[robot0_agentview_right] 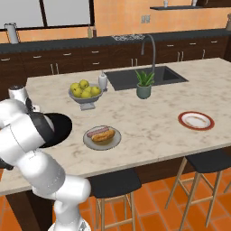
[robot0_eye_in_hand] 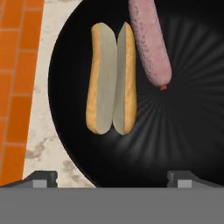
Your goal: Place one bun and one sausage from the bowl on each plate.
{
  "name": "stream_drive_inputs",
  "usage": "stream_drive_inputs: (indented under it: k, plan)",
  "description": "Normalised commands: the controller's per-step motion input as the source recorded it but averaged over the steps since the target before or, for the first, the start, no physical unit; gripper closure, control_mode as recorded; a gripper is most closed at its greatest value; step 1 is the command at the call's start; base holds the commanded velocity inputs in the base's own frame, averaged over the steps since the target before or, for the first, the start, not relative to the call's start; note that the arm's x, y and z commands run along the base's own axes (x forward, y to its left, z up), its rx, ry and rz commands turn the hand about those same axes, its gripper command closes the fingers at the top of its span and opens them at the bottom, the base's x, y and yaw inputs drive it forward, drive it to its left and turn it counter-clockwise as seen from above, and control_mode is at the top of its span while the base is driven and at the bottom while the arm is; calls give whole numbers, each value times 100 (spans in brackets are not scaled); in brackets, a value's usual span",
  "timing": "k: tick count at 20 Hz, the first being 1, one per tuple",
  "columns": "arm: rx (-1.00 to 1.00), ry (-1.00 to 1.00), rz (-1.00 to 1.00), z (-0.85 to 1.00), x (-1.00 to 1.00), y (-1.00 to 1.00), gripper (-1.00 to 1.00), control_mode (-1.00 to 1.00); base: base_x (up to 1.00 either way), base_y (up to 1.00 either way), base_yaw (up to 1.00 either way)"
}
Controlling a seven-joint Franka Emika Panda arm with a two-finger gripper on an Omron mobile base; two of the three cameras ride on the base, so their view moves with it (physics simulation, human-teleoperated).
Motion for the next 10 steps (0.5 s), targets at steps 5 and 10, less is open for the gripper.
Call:
stream_drive_inputs:
  k: [5,10]
  plan:
    - [0,0,0,-34,40,13,-100,-100,0,0,0]
    - [0,2,0,-20,2,30,-100,-100,0,0,0]
